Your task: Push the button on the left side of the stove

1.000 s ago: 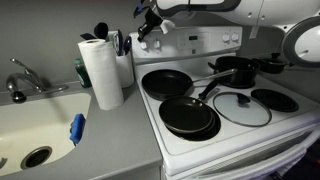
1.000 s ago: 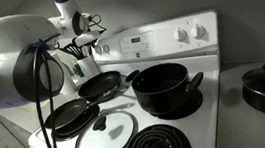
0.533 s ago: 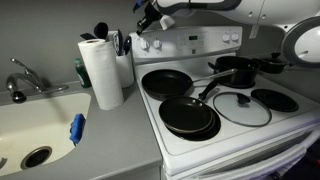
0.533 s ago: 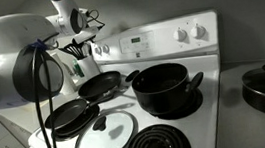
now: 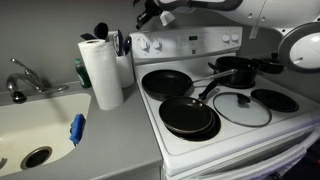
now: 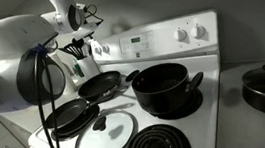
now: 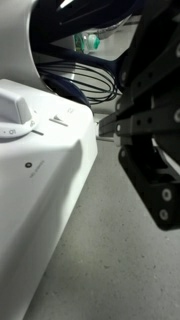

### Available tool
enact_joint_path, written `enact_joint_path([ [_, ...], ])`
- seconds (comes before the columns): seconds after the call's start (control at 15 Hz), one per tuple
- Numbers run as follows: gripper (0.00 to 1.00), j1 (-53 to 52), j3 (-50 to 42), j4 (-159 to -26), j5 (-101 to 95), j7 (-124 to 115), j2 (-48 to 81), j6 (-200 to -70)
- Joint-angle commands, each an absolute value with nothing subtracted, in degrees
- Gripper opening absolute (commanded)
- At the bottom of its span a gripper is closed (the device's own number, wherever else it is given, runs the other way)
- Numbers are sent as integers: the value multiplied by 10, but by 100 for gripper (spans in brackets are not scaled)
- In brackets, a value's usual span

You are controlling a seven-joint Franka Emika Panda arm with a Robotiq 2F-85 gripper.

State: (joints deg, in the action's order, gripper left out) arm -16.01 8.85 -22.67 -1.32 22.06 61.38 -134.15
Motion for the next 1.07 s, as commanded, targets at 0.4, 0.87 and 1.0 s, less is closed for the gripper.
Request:
enact_joint_path([
  [0.4, 0, -185, 59, -244, -51, 172, 554, -1142],
  [0.87, 0, -194, 51, -231, -40, 175, 525, -1019],
  [1.0, 7, -195, 51, -231, -39, 175, 520, -1007],
])
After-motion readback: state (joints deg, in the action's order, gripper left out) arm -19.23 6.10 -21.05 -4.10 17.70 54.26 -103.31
